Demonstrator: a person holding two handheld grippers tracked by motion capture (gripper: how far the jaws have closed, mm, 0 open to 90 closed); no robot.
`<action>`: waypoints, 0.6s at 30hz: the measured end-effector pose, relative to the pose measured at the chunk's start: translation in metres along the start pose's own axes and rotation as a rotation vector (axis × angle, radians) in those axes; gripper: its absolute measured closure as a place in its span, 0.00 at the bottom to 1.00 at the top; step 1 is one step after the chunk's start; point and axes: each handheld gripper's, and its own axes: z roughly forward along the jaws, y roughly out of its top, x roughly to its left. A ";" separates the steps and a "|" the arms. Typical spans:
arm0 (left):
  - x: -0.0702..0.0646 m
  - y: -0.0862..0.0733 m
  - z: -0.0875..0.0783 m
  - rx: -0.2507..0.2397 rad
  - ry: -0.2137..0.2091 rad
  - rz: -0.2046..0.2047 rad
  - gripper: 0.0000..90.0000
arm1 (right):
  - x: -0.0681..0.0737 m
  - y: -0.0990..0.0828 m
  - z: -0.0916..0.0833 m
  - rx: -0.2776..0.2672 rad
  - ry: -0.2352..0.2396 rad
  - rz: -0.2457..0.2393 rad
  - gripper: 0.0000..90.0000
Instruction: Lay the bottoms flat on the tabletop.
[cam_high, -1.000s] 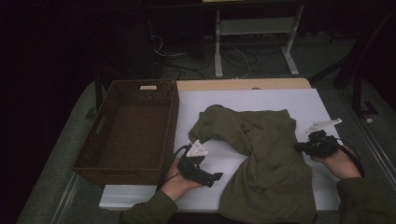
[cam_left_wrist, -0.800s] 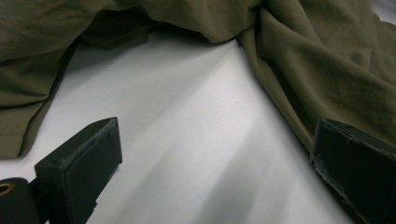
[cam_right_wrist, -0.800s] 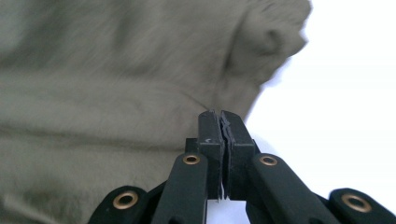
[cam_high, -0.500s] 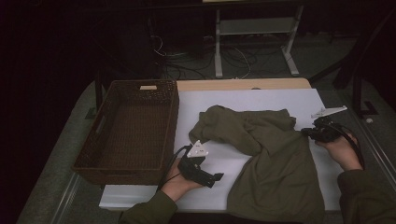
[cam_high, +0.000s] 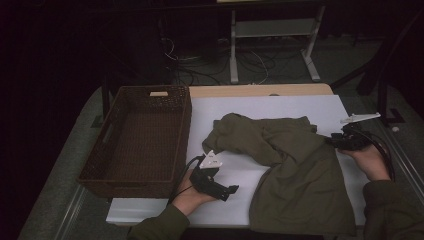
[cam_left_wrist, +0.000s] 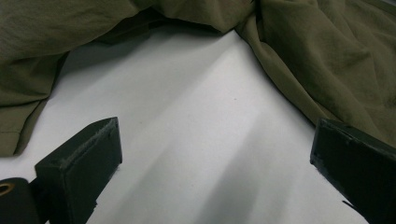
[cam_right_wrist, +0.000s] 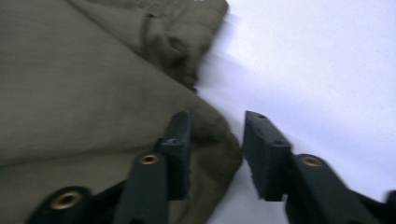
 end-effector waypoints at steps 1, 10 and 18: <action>0.000 0.000 0.000 0.000 -0.001 -0.001 0.02 | 0.002 0.000 -0.003 -0.009 0.010 -0.003 0.63; -0.001 0.000 0.000 0.006 -0.001 0.003 0.02 | 0.031 -0.001 -0.028 -0.019 0.091 -0.041 0.52; -0.001 0.000 0.000 0.003 -0.001 0.002 0.02 | 0.043 -0.027 -0.040 0.038 0.114 -0.070 0.52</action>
